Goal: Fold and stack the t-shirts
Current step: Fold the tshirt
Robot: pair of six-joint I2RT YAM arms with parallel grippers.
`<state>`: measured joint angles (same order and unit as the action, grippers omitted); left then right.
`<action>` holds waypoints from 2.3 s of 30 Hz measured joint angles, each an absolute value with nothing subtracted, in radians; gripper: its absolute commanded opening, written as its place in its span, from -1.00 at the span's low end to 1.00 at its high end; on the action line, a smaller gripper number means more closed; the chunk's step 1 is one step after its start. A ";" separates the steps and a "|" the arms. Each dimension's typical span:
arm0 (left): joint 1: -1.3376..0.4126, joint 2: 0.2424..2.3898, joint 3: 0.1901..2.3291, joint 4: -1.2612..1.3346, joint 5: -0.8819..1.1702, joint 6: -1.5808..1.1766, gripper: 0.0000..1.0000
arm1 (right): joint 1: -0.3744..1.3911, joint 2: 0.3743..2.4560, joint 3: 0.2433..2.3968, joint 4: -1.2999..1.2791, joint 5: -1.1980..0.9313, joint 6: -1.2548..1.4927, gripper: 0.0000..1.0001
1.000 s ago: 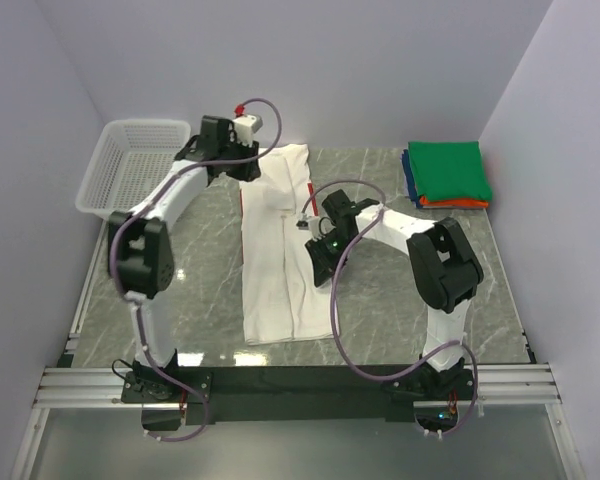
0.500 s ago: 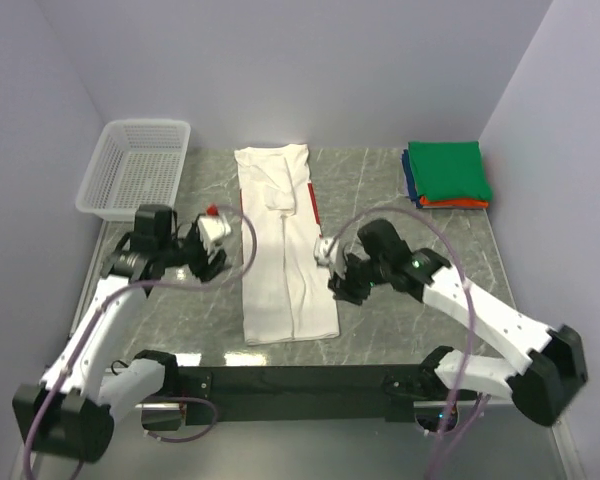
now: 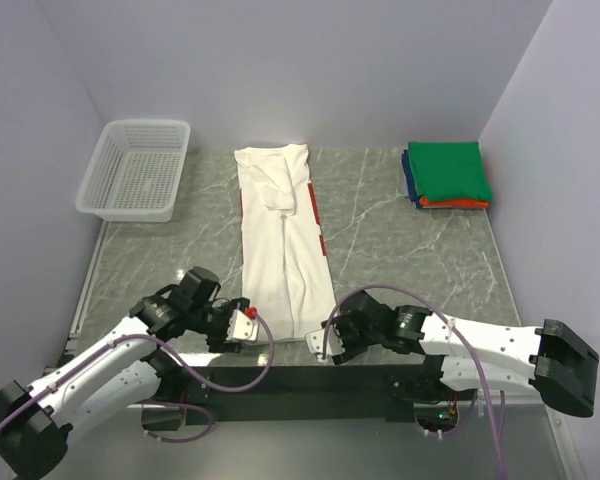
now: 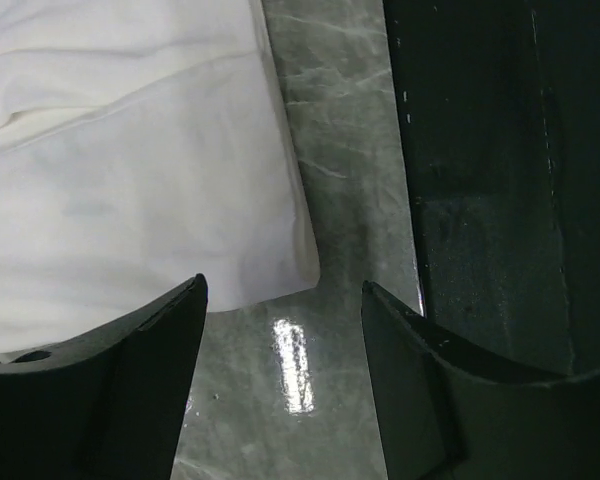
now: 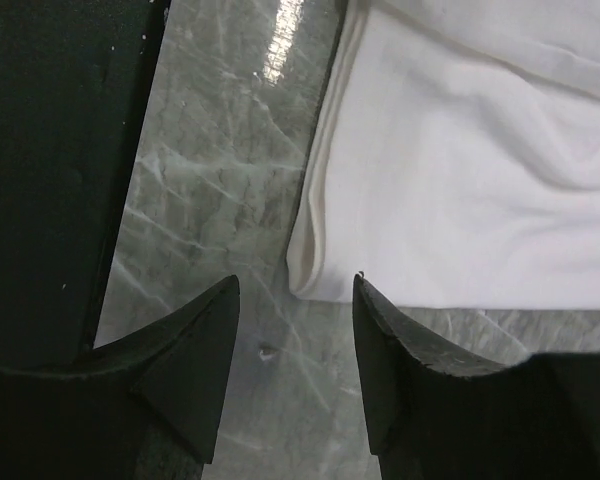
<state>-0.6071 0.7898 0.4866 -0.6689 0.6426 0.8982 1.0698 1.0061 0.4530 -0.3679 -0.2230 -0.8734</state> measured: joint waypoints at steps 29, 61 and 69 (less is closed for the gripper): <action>-0.890 0.967 0.329 -0.312 0.390 1.051 -0.55 | 1.126 1.208 0.425 -0.125 -0.072 -0.968 -1.00; -0.519 0.970 0.582 -0.500 0.591 1.050 -0.99 | 0.880 1.229 0.717 -0.331 -0.180 -1.032 -1.00; -0.339 1.224 0.713 -0.409 0.663 1.259 -0.99 | 0.751 1.409 0.843 -0.270 -0.215 -1.164 -1.00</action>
<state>-0.3389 1.2236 0.7132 -0.4091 0.6632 1.2591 0.7506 1.4086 0.8433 -0.2699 -0.2150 -1.1641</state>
